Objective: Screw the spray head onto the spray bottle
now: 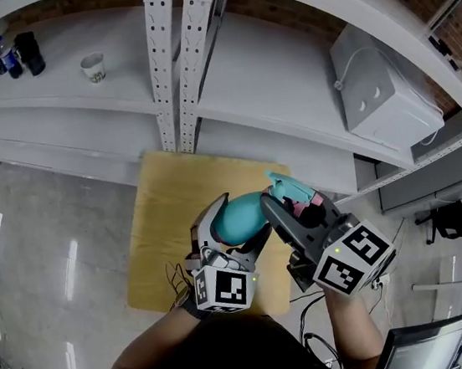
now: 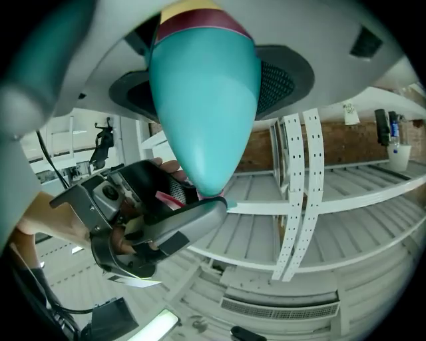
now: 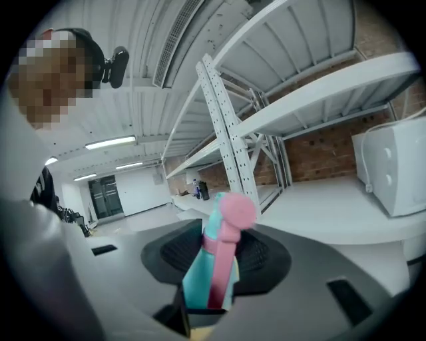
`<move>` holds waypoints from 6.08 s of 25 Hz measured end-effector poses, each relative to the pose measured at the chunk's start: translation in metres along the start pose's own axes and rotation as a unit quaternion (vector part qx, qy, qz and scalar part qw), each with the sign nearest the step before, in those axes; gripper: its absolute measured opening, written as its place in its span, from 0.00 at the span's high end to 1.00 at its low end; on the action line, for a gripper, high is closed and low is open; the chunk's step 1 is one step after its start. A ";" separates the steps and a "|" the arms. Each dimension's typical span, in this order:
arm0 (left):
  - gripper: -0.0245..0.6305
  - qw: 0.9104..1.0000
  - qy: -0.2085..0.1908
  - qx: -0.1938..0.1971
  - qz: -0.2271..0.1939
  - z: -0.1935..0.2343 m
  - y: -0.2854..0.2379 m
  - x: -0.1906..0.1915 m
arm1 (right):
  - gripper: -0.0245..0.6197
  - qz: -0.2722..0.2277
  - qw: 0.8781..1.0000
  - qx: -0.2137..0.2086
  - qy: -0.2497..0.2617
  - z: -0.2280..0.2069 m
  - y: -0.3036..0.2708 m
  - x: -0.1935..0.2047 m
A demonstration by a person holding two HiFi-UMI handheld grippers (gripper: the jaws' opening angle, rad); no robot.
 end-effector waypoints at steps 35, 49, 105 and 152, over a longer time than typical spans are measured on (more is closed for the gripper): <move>0.32 0.874 0.211 0.418 -0.133 0.011 0.024 -0.024 | 0.56 -0.068 0.929 -0.363 -0.035 -0.013 0.011 -0.013; 0.32 0.978 0.063 0.200 0.008 0.014 0.015 -0.011 | 0.74 -0.020 0.984 -0.164 -0.067 -0.010 -0.010 -0.005; 0.32 0.973 -0.133 0.035 0.185 0.024 0.009 0.021 | 0.79 0.010 0.982 -0.050 -0.179 -0.027 -0.018 0.037; 0.32 0.949 0.079 0.246 0.183 0.002 0.017 0.016 | 0.85 -0.027 0.982 -0.113 -0.149 -0.008 -0.021 0.022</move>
Point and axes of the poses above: the fingertips, and each gripper's own axes: y backward along the fingers, z to its left, x out of its underside, the point moved 8 cm from there along y, backward along the fingers, and after that the axes turned 8 degrees about x, right-handed, at the moved point
